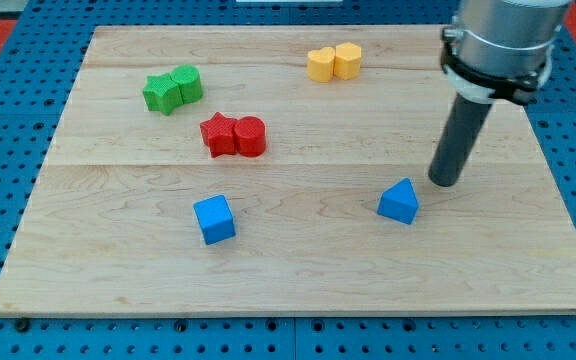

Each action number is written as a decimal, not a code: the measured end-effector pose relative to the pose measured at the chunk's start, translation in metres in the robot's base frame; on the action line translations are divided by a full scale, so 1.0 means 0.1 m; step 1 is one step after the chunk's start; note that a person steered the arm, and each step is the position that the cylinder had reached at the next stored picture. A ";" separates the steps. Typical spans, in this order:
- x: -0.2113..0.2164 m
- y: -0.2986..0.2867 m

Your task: Slightly move the triangle towards left

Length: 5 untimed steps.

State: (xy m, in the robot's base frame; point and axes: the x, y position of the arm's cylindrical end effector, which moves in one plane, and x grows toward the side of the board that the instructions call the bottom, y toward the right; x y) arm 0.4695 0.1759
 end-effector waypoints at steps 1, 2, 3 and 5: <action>-0.03 0.01; 0.13 -0.06; 0.40 -0.07; 0.12 -0.87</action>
State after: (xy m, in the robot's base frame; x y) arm 0.4812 0.0886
